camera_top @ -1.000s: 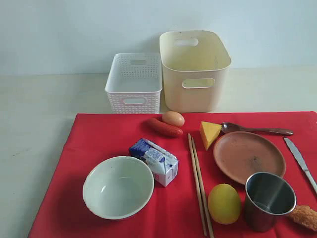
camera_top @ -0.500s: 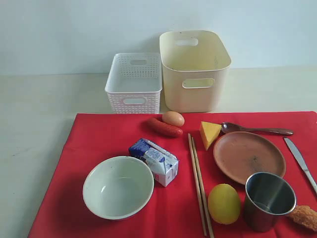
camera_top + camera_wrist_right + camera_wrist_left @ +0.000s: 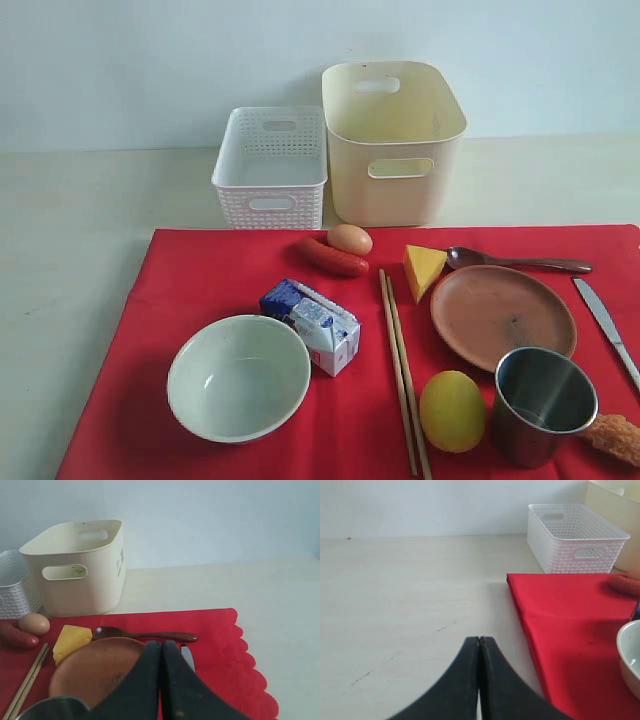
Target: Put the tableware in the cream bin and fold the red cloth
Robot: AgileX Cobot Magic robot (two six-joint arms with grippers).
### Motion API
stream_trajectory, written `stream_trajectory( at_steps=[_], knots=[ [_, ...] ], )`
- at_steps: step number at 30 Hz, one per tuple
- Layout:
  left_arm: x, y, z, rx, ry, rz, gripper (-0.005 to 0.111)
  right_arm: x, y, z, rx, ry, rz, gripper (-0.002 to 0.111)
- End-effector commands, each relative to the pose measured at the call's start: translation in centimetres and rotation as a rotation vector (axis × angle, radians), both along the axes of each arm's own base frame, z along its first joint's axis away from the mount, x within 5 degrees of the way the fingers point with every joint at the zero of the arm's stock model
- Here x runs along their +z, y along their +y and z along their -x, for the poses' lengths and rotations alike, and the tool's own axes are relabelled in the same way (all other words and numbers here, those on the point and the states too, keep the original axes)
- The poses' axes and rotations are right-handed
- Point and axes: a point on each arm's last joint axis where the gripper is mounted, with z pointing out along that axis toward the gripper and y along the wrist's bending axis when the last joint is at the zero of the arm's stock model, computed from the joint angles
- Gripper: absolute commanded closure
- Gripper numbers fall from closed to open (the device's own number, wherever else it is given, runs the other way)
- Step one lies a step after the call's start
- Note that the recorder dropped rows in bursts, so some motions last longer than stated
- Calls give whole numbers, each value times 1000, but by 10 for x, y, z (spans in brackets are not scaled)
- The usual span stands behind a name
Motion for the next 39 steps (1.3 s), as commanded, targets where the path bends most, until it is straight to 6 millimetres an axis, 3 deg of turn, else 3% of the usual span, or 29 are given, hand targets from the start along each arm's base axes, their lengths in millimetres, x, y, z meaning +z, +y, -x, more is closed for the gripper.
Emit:
stream_trajectory(
  at_steps=[1, 21, 26, 30, 39],
  knots=[
    [0, 0, 0, 5, -5, 12, 107, 0, 0, 0, -2, -11, 6, 108],
    [0, 0, 0, 5, -5, 12, 107, 0, 0, 0, -2, -11, 6, 108],
    [0, 0, 0, 5, -5, 12, 107, -4, 0, -4, -2, 60, 8, 108],
    [0, 0, 0, 5, -5, 12, 107, 9, 0, -7, -1, 95, 9, 108],
    [0, 0, 0, 5, -5, 12, 107, 61, 0, -24, -1, 80, 8, 108]
  ],
)
